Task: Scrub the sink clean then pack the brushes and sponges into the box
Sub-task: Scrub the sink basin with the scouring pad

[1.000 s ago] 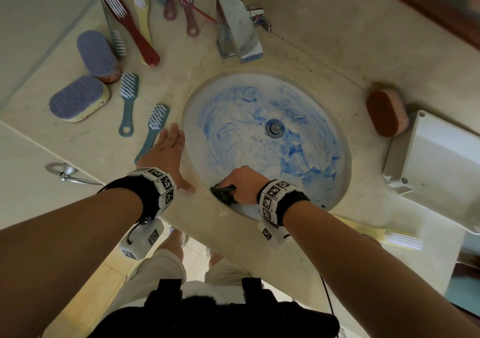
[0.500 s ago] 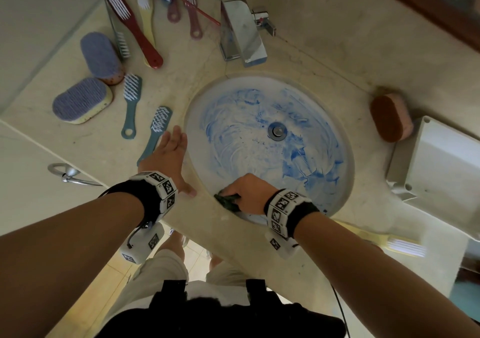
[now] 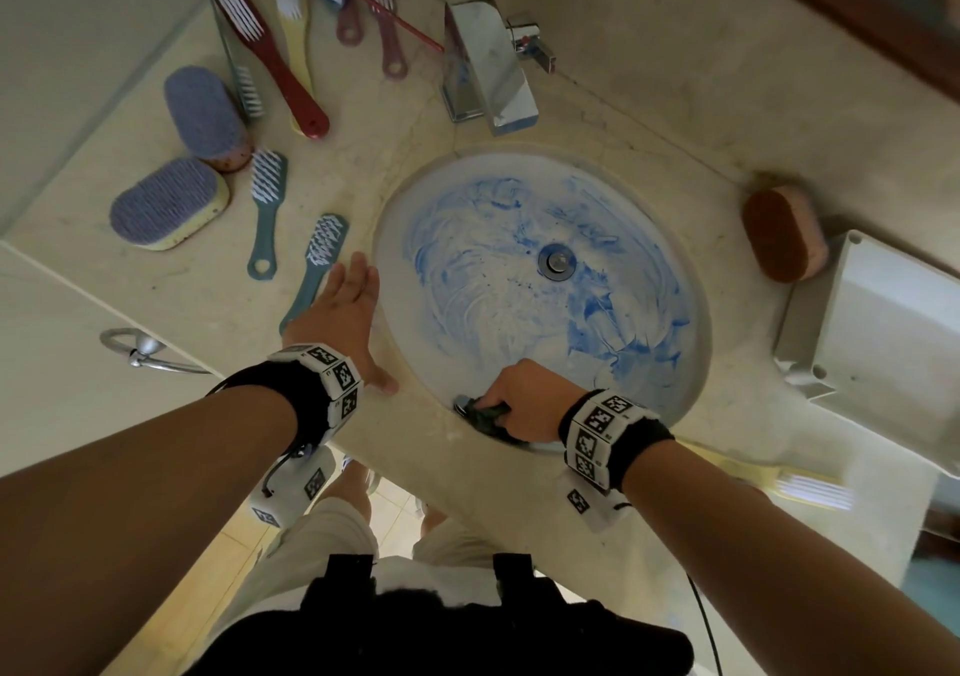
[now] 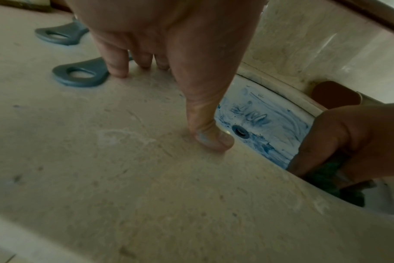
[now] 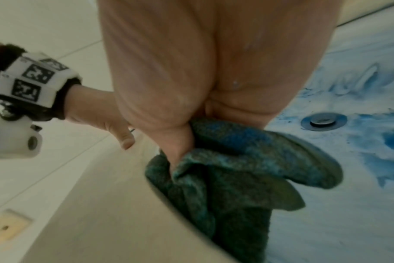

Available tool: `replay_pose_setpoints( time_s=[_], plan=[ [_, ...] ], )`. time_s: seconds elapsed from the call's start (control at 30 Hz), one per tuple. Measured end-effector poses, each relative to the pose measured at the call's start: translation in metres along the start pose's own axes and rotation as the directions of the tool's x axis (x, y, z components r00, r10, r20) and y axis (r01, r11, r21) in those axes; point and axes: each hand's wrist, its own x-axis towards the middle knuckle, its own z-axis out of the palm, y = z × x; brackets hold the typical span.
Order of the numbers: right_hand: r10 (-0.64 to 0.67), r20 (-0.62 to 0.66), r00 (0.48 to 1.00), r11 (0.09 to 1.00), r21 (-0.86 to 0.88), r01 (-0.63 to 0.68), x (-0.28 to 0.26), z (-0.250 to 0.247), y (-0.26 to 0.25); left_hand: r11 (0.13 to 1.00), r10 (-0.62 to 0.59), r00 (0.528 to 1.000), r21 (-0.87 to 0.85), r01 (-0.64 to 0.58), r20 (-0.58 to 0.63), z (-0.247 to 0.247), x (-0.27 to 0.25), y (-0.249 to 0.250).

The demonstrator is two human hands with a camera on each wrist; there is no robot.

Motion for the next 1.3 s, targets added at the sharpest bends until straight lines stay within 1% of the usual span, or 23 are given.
replay_pose_setpoints(
  time_s=[0.13,0.23,0.43,0.5,0.6,0.7,0.77,0.83,0.93,1.0,1.1,1.2,1.3],
  plan=[
    [-0.025,-0.017,1.000,1.000,-0.006,0.025,0.009,-0.005,-0.007,1.000,-0.001,1.000,0.005,0.001,0.002,0.000,0.001,-0.001],
    [-0.051,-0.058,0.997,0.998,0.035,0.053,0.021,-0.006,-0.010,1.000,-0.003,1.000,0.011,0.003,-0.002,-0.001,0.001,0.000],
    [0.053,-0.027,0.998,0.998,0.042,-0.052,0.041,-0.001,0.001,1.000,-0.016,1.000,0.027,0.016,-0.010,0.000,0.002,0.001],
    [0.080,-0.019,0.997,0.996,0.031,-0.080,0.034,0.000,0.006,0.999,-0.025,1.000,0.038,0.025,-0.006,0.000,0.000,0.003],
    [0.098,0.034,0.995,0.995,-0.008,-0.098,0.016,0.000,0.011,0.998,-0.033,0.999,0.054,0.034,-0.013,0.002,-0.002,0.003],
    [0.083,0.077,0.994,0.997,-0.007,-0.083,0.000,0.003,0.017,1.000,-0.026,0.999,0.000,0.026,-0.036,0.007,-0.007,0.005],
    [0.075,0.080,0.994,0.997,-0.001,-0.076,-0.007,0.006,0.019,0.999,-0.017,0.999,-0.045,0.015,-0.041,0.014,-0.013,0.008],
    [0.071,0.063,0.995,0.997,0.017,-0.072,-0.007,0.007,0.019,0.998,-0.023,0.998,-0.060,0.019,-0.056,0.021,-0.018,0.014],
    [0.066,0.043,0.997,0.998,0.009,-0.066,0.005,0.005,0.015,0.996,-0.061,0.997,-0.063,0.057,-0.057,0.029,-0.018,0.017],
    [0.064,0.022,0.998,0.998,0.003,-0.064,0.016,0.003,0.011,0.996,-0.080,0.996,-0.032,0.079,-0.039,0.031,-0.017,0.019],
    [0.068,0.001,0.998,0.998,-0.005,-0.068,0.024,0.004,0.012,0.995,-0.097,0.994,0.001,0.097,-0.045,0.034,-0.017,0.023],
    [0.039,0.025,0.999,0.999,0.003,-0.039,0.011,0.005,0.019,0.994,-0.112,0.993,0.011,0.113,-0.042,0.033,-0.017,0.025],
    [0.027,0.093,0.995,0.999,-0.024,-0.025,-0.006,0.004,0.024,0.993,-0.117,0.992,0.022,0.118,-0.044,0.032,-0.016,0.025]
  ],
)
